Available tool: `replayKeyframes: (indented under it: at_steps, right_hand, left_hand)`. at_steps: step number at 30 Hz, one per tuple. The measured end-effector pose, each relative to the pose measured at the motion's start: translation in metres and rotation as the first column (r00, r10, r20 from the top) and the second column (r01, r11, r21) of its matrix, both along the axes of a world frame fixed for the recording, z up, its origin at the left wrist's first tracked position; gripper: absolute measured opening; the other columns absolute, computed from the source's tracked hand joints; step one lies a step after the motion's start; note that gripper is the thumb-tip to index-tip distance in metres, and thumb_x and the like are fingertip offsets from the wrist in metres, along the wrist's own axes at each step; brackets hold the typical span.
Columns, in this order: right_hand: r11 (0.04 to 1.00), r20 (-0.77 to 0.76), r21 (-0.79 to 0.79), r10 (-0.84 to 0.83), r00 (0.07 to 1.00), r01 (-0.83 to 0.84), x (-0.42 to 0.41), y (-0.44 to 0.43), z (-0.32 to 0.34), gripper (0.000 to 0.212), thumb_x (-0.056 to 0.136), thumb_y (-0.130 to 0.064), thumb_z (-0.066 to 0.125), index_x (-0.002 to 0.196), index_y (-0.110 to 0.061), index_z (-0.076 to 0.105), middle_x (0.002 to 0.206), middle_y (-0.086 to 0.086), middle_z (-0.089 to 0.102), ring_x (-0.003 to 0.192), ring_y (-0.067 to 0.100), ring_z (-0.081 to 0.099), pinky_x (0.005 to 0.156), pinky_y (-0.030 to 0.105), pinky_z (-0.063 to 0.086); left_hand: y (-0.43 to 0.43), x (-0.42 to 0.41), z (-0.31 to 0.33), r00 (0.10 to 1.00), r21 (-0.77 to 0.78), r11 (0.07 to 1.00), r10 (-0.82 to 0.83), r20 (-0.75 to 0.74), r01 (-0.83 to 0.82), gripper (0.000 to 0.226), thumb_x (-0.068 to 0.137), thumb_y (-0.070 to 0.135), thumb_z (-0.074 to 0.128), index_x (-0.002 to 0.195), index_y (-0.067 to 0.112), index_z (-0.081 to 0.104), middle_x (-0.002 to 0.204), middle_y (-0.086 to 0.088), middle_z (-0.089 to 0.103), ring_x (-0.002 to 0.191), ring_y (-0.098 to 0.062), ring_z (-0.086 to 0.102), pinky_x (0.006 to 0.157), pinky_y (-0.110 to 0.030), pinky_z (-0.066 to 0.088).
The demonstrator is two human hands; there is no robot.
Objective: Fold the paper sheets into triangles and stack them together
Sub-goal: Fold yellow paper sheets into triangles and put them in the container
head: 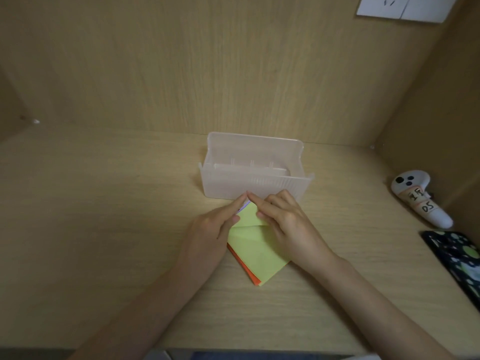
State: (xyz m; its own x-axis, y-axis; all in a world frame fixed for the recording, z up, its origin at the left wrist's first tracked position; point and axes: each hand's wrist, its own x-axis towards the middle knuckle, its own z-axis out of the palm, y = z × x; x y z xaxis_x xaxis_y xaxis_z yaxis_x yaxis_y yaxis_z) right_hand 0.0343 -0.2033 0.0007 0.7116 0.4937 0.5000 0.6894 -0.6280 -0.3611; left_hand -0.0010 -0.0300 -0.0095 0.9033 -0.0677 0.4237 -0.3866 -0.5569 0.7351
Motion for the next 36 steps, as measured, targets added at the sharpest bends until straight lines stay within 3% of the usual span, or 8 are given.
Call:
replayKeyframes:
  at_steps: [5,10,13,15,20,25,28,36]
  right_hand:
    - [1.000,0.066,-0.020,-0.021,0.998,0.022,-0.001,0.003,0.002,0.042,0.095,-0.024,0.038,0.131,-0.011,0.055,0.083,0.000,0.058,0.083,0.015,0.039,0.076,0.028,0.039]
    - [0.992,-0.090,0.126,-0.015,0.996,0.026,-0.006,0.005,0.003,0.037,0.093,-0.030,0.039,0.120,-0.019,0.062,0.083,-0.009,0.050,0.079,0.010,0.053,0.068,0.031,0.045]
    - [0.978,-0.107,0.207,-0.011,0.994,0.033,-0.007,0.005,0.007,0.024,0.093,-0.027,0.050,0.106,-0.017,0.067,0.080,-0.015,0.053,0.076,-0.001,0.052,0.068,0.019,0.041]
    - [0.949,-0.229,0.307,-0.001,0.973,0.073,-0.009,0.005,0.010,0.013,0.087,-0.023,0.063,0.097,-0.018,0.070,0.079,-0.018,0.062,0.076,-0.002,0.058,0.071,0.015,0.044]
    - [0.799,-0.576,0.548,0.145,0.805,0.247,-0.013,0.009,0.017,0.010,0.081,-0.006,0.069,0.081,-0.016,0.071,0.060,0.001,0.068,0.055,0.009,0.063,0.060,0.020,0.049]
    - [0.791,-0.600,0.557,0.173,0.781,0.253,-0.010,0.003,0.020,0.006,0.082,-0.005,0.068,0.086,-0.007,0.072,0.055,0.010,0.064,0.050,0.014,0.057,0.058,0.019,0.049]
    - [0.791,-0.602,0.560,0.184,0.777,0.246,-0.008,0.001,0.021,0.007,0.082,-0.003,0.067,0.085,-0.006,0.072,0.053,0.011,0.062,0.046,0.013,0.054,0.056,0.019,0.047]
    - [0.801,-0.610,0.550,0.193,0.769,0.236,-0.008,0.001,0.025,0.007,0.083,-0.006,0.066,0.087,-0.004,0.071,0.053,0.016,0.062,0.043,0.016,0.054,0.055,0.022,0.048]
  left_hand:
    - [0.002,0.000,-0.001,0.999,0.043,0.999,-0.023,0.035,0.021,0.052,0.089,-0.004,0.045,0.134,0.021,0.048,0.113,0.011,0.061,0.098,-0.002,0.055,0.078,0.001,0.035]
    - [0.002,-0.001,0.002,0.999,0.036,0.998,-0.046,0.025,0.045,0.055,0.091,-0.008,0.044,0.134,0.026,0.049,0.108,0.013,0.060,0.092,0.014,0.052,0.077,0.000,0.034]
    - [0.000,-0.003,0.008,1.000,-0.096,0.995,-0.016,0.000,0.016,0.054,0.091,-0.013,0.044,0.129,0.025,0.048,0.104,0.001,0.062,0.087,0.016,0.052,0.071,0.001,0.038]
    - [-0.002,-0.005,0.014,0.999,-0.213,0.977,0.002,-0.041,-0.011,0.050,0.091,-0.013,0.045,0.125,0.024,0.049,0.102,-0.006,0.063,0.085,0.016,0.054,0.067,0.003,0.040]
    - [-0.003,-0.011,0.023,0.995,-0.290,0.957,0.000,-0.103,-0.030,0.045,0.091,-0.008,0.047,0.117,0.029,0.052,0.095,0.011,0.060,0.082,0.018,0.055,0.066,0.002,0.041]
    - [-0.002,-0.011,0.024,0.987,-0.285,0.957,-0.002,-0.158,-0.044,0.038,0.091,-0.001,0.052,0.120,0.024,0.058,0.096,0.015,0.064,0.071,0.017,0.059,0.061,0.000,0.041]
    - [0.000,-0.012,0.026,0.989,-0.256,0.966,-0.005,-0.151,-0.034,0.036,0.091,-0.003,0.052,0.119,0.019,0.060,0.075,0.014,0.064,0.055,0.012,0.056,0.055,-0.002,0.038]
    - [-0.001,-0.013,0.028,0.992,-0.223,0.974,0.004,-0.125,-0.032,0.039,0.089,-0.004,0.053,0.117,0.022,0.056,0.074,0.025,0.059,0.056,0.017,0.055,0.056,0.000,0.037]
